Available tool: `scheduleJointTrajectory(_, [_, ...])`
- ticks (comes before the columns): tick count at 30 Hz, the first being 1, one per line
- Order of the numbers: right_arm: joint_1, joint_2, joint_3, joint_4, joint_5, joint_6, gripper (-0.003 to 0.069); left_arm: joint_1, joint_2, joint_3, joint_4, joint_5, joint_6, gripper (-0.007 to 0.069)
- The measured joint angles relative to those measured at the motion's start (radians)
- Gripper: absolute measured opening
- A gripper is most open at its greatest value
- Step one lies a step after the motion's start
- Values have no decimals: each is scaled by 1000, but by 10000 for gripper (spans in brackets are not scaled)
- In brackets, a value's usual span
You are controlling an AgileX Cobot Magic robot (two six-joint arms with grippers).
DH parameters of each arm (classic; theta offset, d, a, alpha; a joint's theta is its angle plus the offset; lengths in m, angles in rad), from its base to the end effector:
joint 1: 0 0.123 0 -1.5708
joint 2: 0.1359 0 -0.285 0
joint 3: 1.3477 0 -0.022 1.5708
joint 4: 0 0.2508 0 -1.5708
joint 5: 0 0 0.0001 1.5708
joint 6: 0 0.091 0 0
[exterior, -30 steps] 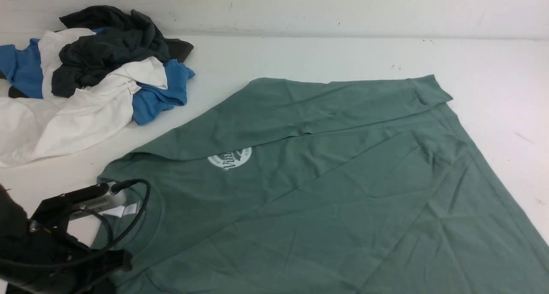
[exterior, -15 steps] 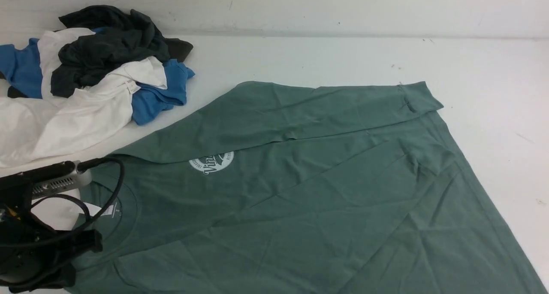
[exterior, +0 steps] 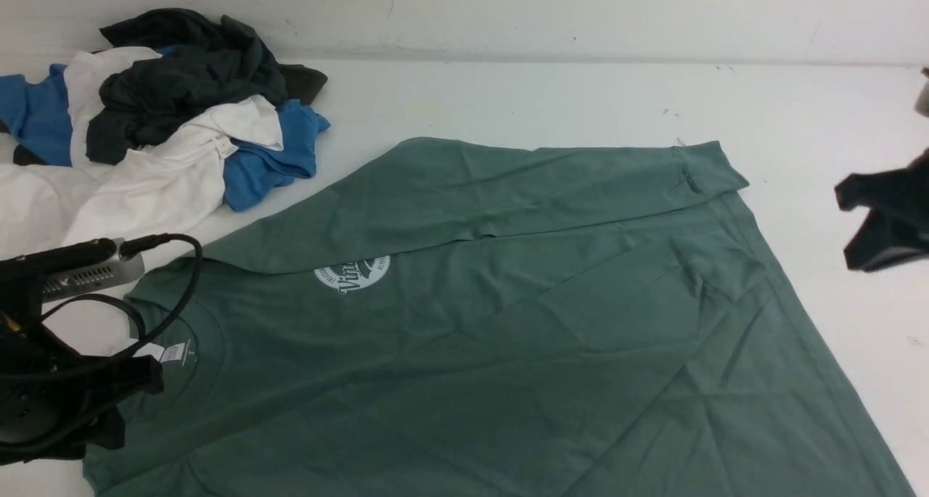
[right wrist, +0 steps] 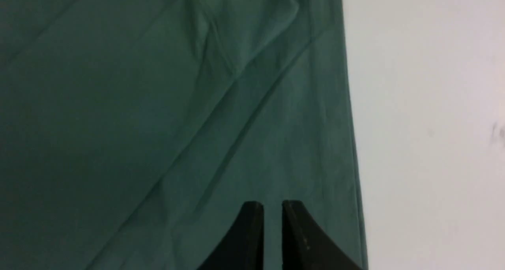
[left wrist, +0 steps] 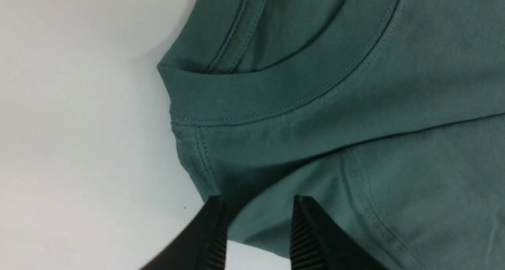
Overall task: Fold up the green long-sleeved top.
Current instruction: Hold the cuff with your right arm as far away from the cuff
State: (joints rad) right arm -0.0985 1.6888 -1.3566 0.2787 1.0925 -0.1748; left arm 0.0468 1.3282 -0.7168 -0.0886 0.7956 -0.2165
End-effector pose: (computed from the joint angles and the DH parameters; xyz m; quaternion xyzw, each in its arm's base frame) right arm 0.3425 -0.0115 0.2738 0.0116 0.9847 0.1130 0.1319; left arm 0.2204 0.0046 0.2119 -0.1567 0.9791 -0.0457 0.1216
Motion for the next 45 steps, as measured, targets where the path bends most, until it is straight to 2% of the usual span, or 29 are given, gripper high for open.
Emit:
scheduleJointTrajectory(2, [0, 47, -49, -1, -33, -3, 108, 0, 0, 0, -6, 2, 0, 238])
scheduleJointTrajectory(5, [0, 193, -222, 1, -93, -7, 189, 0, 0, -1, -35, 10, -5, 242])
scheduleJointTrajectory(11, [0, 436, -489, 61, -154, -23, 305, 0, 0, -1, -64, 12, -6, 242])
scheduleJointTrajectory(21, [0, 757, -782, 68, -172, -44, 322, 0, 0, -1, -64, 12, -6, 242])
scheduleJointTrajectory(30, [0, 820, -823, 106, -191, -55, 322, 0, 0, -1, -65, -2, -6, 242])
scheduleJointTrajectory(33, [0, 823, -824, 135, -196, -77, 300, 0, 0, -1, -65, -5, -7, 242])
scheduleJointTrajectory(36, [0, 825, -825, 147, -197, -85, 246, 0, 0, -1, -65, -5, -7, 242])
scheduleJointTrajectory(40, [0, 826, -825, 143, -197, -100, 68, 0, 0, -1, -65, -7, -7, 242])
scheduleJointTrajectory(42, [0, 824, -825, 133, -197, -102, 20, 0, 0, -1, -65, -6, -7, 242])
scheduleJointTrajectory(45, [0, 816, -825, 102, -190, -104, 4, 0, 0, -1, -65, 1, -7, 242])
